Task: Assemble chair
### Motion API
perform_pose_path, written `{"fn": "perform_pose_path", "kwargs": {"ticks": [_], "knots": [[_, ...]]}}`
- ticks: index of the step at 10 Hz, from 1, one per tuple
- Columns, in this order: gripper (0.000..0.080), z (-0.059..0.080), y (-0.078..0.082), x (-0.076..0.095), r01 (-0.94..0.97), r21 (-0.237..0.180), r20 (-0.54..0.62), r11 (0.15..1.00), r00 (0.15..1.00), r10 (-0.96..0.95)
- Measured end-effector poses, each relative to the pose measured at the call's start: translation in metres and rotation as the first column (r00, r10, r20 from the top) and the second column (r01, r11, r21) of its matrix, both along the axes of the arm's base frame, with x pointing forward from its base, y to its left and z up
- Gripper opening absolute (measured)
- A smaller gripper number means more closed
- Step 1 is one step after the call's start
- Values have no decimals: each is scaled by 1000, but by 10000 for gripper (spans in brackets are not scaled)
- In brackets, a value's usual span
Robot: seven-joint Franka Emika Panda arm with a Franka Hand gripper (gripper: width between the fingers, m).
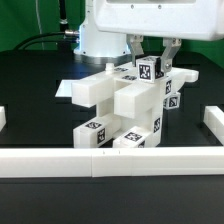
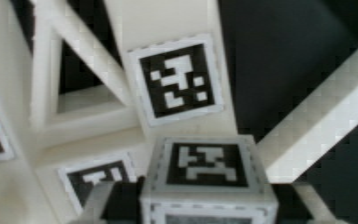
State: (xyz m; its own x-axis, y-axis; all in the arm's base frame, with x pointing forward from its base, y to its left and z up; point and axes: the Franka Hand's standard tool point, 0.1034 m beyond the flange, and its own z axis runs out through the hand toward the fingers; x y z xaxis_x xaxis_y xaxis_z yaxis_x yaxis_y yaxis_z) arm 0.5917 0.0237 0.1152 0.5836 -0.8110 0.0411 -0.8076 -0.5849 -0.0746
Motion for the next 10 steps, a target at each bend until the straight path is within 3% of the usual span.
{"fn": "perform_pose_path", "kwargs": {"ticks": [4, 10], "knots": [[284, 0, 2, 0, 199, 29, -4, 980, 980, -199], [284, 0, 7, 0, 487, 80, -29, 869, 873, -487]]}}
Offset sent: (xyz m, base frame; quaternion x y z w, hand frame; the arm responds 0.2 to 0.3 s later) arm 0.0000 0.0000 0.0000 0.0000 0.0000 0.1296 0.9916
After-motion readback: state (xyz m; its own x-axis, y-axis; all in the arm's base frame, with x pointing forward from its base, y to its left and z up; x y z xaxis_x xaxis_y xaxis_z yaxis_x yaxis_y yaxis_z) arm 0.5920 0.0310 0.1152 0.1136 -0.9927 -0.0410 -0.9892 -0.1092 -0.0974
